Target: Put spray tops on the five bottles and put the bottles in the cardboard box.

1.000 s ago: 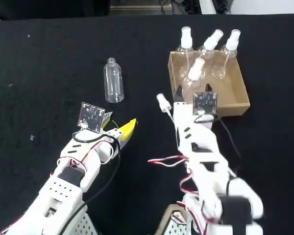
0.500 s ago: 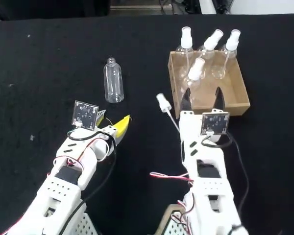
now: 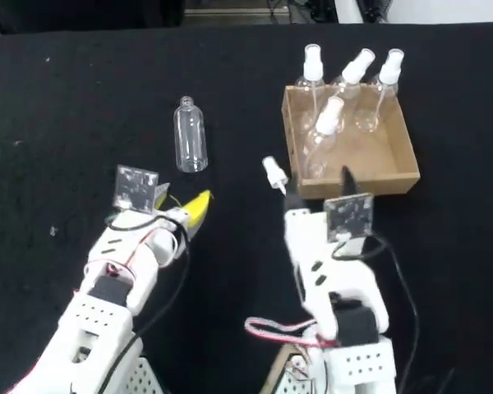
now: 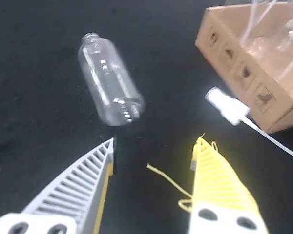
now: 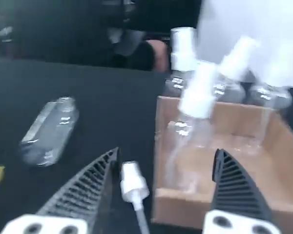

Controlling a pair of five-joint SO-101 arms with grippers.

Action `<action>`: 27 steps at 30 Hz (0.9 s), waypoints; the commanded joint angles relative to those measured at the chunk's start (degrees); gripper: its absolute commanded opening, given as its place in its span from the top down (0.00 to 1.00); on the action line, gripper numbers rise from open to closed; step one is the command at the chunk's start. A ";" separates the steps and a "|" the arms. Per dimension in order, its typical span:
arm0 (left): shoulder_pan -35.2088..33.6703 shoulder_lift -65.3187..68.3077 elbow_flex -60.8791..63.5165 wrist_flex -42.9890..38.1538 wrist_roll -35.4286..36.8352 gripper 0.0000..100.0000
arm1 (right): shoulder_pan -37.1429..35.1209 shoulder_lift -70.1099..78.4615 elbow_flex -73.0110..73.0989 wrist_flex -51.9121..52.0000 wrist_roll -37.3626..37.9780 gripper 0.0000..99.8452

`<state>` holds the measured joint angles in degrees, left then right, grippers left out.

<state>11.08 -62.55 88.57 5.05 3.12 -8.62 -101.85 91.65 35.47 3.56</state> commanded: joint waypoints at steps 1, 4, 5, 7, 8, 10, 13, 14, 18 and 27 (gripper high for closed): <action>-5.41 -0.53 -11.30 10.20 2.99 0.75 | -6.07 -3.82 -3.82 4.92 1.85 0.75; -10.51 -0.44 -16.13 14.59 6.68 0.75 | -11.87 -3.82 -1.19 4.04 6.68 0.75; -12.00 -0.44 -17.01 14.77 7.30 0.75 | -13.45 -3.82 -0.48 3.60 7.56 0.75; -13.85 -0.35 -17.89 14.68 7.56 0.75 | -15.21 -3.82 -0.04 3.43 7.30 0.75; -14.37 -0.35 -18.77 14.59 7.74 0.75 | -15.56 -3.82 -0.04 3.52 6.86 0.75; -14.55 0.35 -21.14 15.21 7.56 0.75 | -15.56 -3.82 -0.13 3.52 5.98 0.75; -14.55 5.27 -26.07 15.21 7.56 0.75 | -15.56 -3.82 -0.04 3.69 5.89 0.75; -14.46 8.26 -28.26 15.21 7.56 0.75 | -15.56 -3.82 0.04 3.69 5.89 0.75; -10.51 25.32 -42.42 21.80 6.42 0.74 | -15.30 -3.82 0.48 3.52 6.33 0.75; -4.35 63.82 -82.68 41.67 4.31 0.74 | -15.30 -4.26 1.89 3.43 9.93 0.75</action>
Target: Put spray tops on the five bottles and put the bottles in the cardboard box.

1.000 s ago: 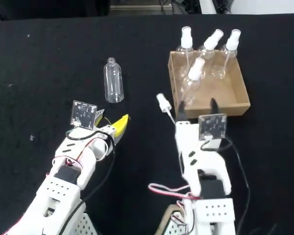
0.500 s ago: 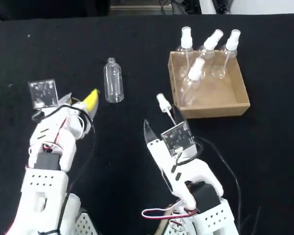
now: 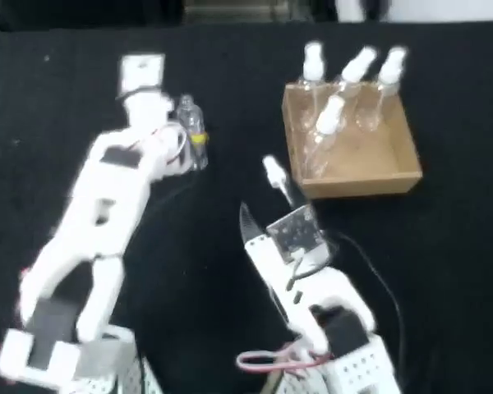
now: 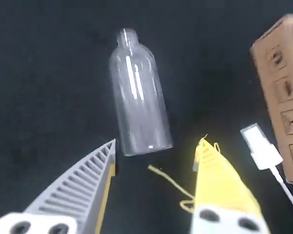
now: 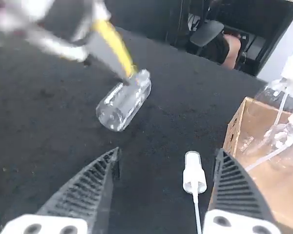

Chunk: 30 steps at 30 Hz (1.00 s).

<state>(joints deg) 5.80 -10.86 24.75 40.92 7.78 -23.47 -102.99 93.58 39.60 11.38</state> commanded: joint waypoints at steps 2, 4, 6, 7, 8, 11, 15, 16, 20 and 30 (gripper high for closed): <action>0.84 16.35 -24.22 9.41 -0.44 0.74 | -0.44 -3.12 0.04 -0.70 2.55 0.75; 0.84 18.37 -28.09 13.54 -0.44 0.74 | -0.44 -3.12 -0.04 -0.70 2.55 0.75; 0.84 18.64 -30.11 16.26 -0.44 0.74 | -0.44 -3.12 -0.04 -0.70 2.55 0.75; 0.40 18.73 -30.55 16.79 -0.44 0.74 | -0.44 -3.12 -0.04 -0.70 2.55 0.75; -0.57 18.73 -30.90 16.70 -0.44 0.74 | -0.44 -3.12 -0.04 -0.70 2.55 0.75; -3.82 19.08 -31.16 15.12 -0.44 0.74 | -0.44 -3.12 0.04 -0.70 2.55 0.75; -5.14 20.22 -30.64 10.81 -0.44 0.74 | -0.44 -3.12 0.04 -0.70 2.46 0.75; -4.97 21.19 -31.16 9.93 -0.44 0.74 | -0.44 -3.12 0.04 -0.70 2.46 0.75; -4.88 26.02 -34.33 6.86 -0.79 0.72 | -0.44 -3.12 0.04 -0.70 2.46 0.75; -4.44 40.35 -42.86 7.38 -2.81 0.66 | -0.44 -3.12 0.13 -0.70 2.55 0.75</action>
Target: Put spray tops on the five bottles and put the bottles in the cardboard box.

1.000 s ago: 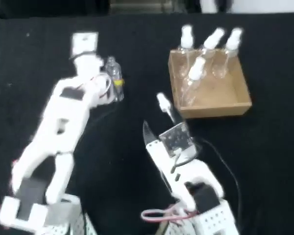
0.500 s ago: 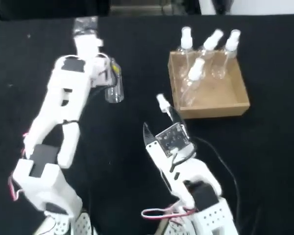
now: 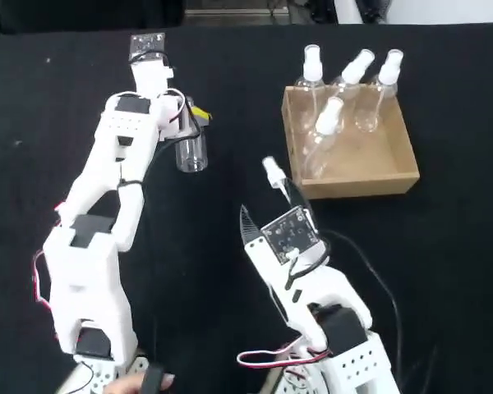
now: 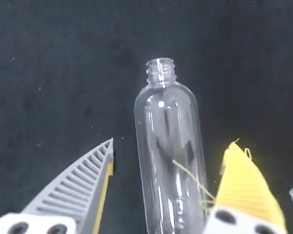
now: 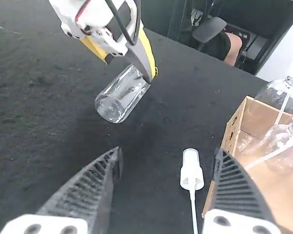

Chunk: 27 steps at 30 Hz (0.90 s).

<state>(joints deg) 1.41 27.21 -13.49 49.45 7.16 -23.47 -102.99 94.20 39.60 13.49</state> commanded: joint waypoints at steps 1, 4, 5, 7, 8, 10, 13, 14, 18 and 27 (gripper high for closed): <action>-0.04 3.60 -4.70 -1.14 -2.73 0.66 | -0.44 -3.12 -0.48 -0.70 0.44 0.75; -0.75 6.86 -5.05 -1.32 -2.99 0.66 | -0.44 -3.12 -0.48 -0.70 0.44 0.75; -0.84 7.65 -5.05 -1.32 -3.08 0.66 | -0.44 -3.12 -0.48 -0.70 0.44 0.75; -1.01 8.53 -5.05 -1.23 -3.16 0.66 | -0.44 -3.12 -0.48 -0.70 0.44 0.75; -1.01 8.53 -4.70 -1.23 -3.16 0.66 | -0.44 -3.12 -0.48 -0.70 0.44 0.75; -0.84 8.53 -4.35 -0.70 -3.16 0.66 | -0.44 -3.12 -0.48 -0.70 0.53 0.75; -0.66 8.53 -5.76 3.25 -3.16 0.70 | -0.44 -3.12 -0.48 -0.70 0.53 0.75; -0.66 8.53 -6.55 4.48 -3.16 0.74 | -0.44 -3.12 -0.48 -0.70 0.53 0.75; -0.75 8.53 -9.63 12.22 -3.16 0.96 | -0.44 -3.12 -0.48 -0.70 0.53 0.75; -0.57 7.12 -11.30 36.13 -3.16 0.97 | -0.44 -2.86 2.42 -5.01 0.62 0.75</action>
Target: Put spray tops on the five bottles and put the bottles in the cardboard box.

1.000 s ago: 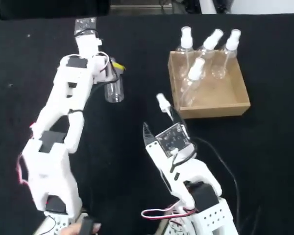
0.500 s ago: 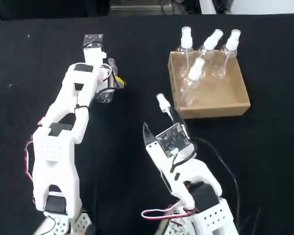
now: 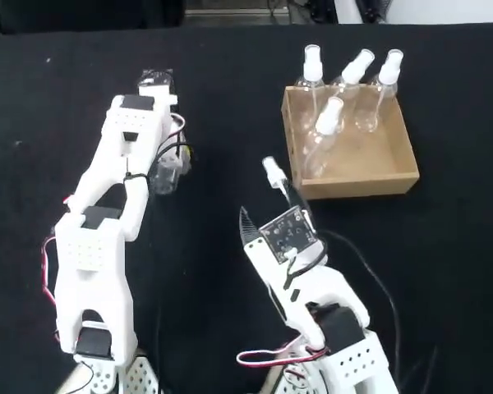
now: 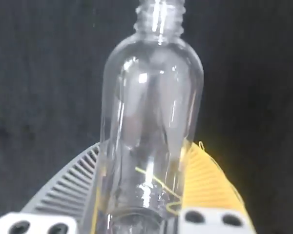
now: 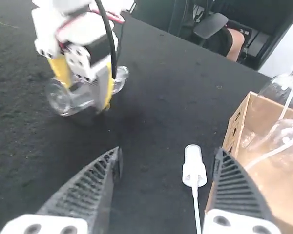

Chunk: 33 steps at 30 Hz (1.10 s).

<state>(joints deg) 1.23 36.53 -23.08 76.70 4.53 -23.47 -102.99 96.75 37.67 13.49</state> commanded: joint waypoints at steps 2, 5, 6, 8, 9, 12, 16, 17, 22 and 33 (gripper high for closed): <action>-0.40 -4.22 2.07 10.37 -0.53 0.97 | -0.44 -2.95 -0.13 -2.99 0.53 0.75; 0.48 -9.85 11.47 7.65 -0.53 0.97 | -0.44 -3.03 -0.13 -2.99 0.53 0.75; 1.01 -12.22 15.78 5.10 -0.53 0.97 | -0.44 -3.03 -0.13 -2.99 0.53 0.75; 3.21 -18.37 24.92 -0.26 -0.53 0.97 | -0.44 -3.03 -0.13 -2.99 0.53 0.75; 4.44 -22.07 29.76 -3.16 -0.44 0.97 | -0.35 -3.03 -0.13 -2.99 0.53 0.75; 8.40 -33.67 43.30 -12.48 -0.09 0.97 | 0.88 -3.12 -0.13 -3.16 0.26 0.75; 9.54 -45.45 54.90 -22.07 -0.44 0.89 | 1.41 -3.12 -0.13 -3.16 0.18 0.75; 9.19 -47.21 56.66 -23.38 -0.53 0.85 | 1.41 -3.12 -0.13 -3.08 0.18 0.75; 7.34 -50.99 59.21 -23.47 -0.44 0.67 | 1.41 -3.12 -0.13 -3.08 0.09 0.75; 2.95 -53.19 53.14 -13.19 -0.53 0.73 | 1.32 -3.03 -0.13 -3.08 0.09 0.75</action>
<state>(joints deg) 6.15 -14.37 34.95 60.35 4.53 -23.21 -102.99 96.84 36.35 13.49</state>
